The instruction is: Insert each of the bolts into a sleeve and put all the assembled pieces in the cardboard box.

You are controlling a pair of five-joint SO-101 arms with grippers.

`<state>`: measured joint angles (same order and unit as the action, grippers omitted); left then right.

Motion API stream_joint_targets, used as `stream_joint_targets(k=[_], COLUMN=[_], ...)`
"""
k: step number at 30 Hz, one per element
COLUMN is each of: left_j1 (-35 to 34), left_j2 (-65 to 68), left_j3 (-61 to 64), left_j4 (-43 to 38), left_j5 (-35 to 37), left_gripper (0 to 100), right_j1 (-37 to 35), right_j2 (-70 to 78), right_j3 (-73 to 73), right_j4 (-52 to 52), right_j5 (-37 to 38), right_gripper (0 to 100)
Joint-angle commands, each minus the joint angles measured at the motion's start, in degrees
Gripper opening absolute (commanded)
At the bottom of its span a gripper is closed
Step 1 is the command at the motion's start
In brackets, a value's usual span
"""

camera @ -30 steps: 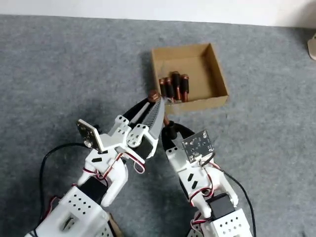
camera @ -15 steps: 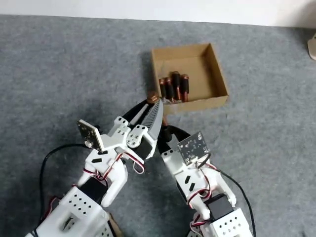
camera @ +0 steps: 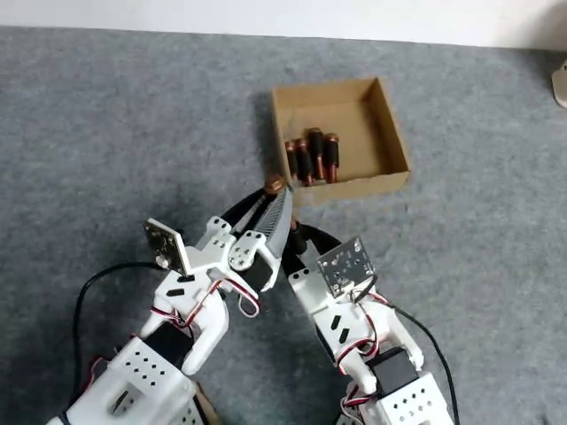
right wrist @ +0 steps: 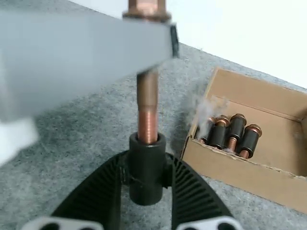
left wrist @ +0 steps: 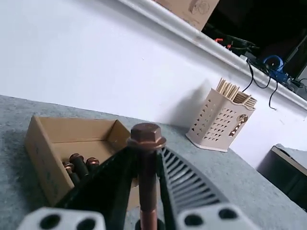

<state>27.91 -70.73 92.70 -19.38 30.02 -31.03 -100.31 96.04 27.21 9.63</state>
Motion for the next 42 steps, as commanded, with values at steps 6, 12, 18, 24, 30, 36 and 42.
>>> stream_joint_targets(k=[6,12,18,24,30,36,42], left_j1=[-0.22,1.10,2.15,0.04,-8.13,-8.31,-8.48], left_j2=[-1.10,-1.10,-1.27,-1.71,-1.19,-1.19,-1.19], left_j3=[1.19,-1.98,-2.33,-2.33,-2.33,-1.01,-0.75], left_j4=[-0.88,9.05,16.09,18.73,18.64,18.46,18.46], left_j5=[0.00,-5.71,-6.77,-7.21,-7.21,-11.16,-15.38], left_gripper=[1,15,44,50,50,50,50], right_j1=[-0.48,-0.40,4.35,13.58,17.80,17.80,18.07], right_j2=[-1.80,-1.89,-1.89,-1.80,-0.48,12.97,38.29], right_j3=[8.13,8.04,6.55,6.20,2.33,-6.37,-25.89], right_j4=[-1.89,-1.89,-1.98,-1.98,-1.54,-1.71,-1.98], right_j5=[0.44,0.44,0.44,-4.92,-9.76,-9.76,-9.58], right_gripper=[0.5,0.5,0.5,0.5,0.5,0.5,0.5])
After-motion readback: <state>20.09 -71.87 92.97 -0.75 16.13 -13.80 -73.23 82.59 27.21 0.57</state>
